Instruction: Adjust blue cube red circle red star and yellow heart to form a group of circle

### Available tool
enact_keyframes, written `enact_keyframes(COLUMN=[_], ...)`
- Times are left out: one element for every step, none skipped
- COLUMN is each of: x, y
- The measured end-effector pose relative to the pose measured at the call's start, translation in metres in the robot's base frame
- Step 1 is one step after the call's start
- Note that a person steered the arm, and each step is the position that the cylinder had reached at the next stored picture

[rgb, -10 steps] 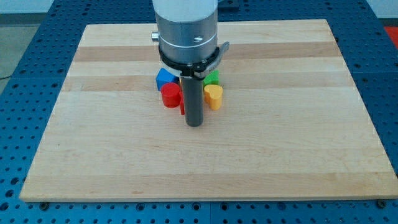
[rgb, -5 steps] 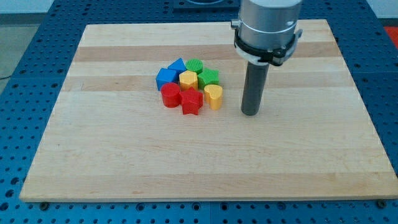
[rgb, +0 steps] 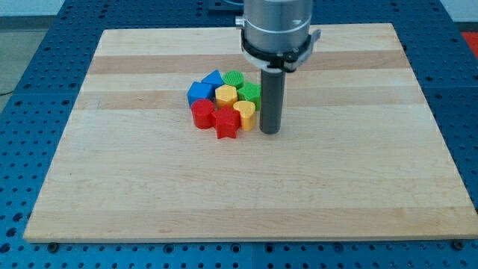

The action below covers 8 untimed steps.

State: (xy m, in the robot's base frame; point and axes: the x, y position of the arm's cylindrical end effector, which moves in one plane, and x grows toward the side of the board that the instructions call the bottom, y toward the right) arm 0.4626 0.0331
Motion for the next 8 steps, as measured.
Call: enact_keyframes(x=[0.020,0.021,0.018,0.013,0.009,0.009,0.009,0.007], y=[-0.001,-0.020,-0.042,-0.057,-0.066,-0.068,-0.054,0.002])
